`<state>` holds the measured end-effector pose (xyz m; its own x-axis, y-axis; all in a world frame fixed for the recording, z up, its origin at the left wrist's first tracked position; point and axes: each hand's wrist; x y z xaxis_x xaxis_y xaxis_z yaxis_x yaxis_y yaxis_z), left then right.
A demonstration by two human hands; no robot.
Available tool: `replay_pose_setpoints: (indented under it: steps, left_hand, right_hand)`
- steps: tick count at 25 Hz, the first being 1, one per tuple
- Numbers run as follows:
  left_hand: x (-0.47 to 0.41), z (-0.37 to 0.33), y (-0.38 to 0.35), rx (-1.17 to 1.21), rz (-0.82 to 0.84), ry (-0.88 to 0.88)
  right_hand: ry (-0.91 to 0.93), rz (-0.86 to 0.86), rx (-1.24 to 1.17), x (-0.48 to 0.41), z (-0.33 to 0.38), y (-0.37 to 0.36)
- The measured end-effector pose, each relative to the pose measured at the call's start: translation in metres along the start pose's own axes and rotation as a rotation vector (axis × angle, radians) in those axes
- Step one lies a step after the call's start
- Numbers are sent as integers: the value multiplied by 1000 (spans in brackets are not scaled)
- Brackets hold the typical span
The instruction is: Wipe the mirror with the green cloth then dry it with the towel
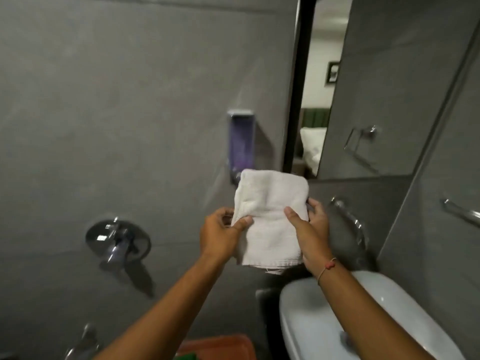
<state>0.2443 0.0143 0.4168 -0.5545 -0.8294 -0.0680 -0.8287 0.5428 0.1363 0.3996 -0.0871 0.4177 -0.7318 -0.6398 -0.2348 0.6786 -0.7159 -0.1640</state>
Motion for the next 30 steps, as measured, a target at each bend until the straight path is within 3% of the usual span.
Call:
replay_pose_setpoints:
  steps: [6,9,13,20,23,27,30]
  left_hand:
    - [95,202,41,-9,-56,521]
    - [114,268,38,3,-17,674]
    - [97,367,17,-61,-17,789]
    - [62,503,1,-212,-50,826]
    - [63,538,-5,-353,-43,825]
    - [66,541,-10,-661,54,714]
    - [71,500,-6,-756,81,578]
  right_hand:
    - [-399,85,233,128,-164,-31]
    - [-597,53,320,157,-240,-29]
    - [-727,-10,425,159,-356,-26]
    - [-764,98,449,141,-507,-16]
    - [-758,164,610,148,-551,-13]
    - [-698,205,880,161,-560,-9]
    - [-581,267,914,162,-514,-16]
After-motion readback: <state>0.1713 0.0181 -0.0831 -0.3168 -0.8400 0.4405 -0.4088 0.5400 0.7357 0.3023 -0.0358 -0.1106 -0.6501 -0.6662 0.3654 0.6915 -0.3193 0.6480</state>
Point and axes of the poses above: each hand's wrist, its own x-axis away from the middle knuckle, its own y-axis out of the back of the hand, z = x × y, and after that the axes turned 10 degrees about z, right-handed
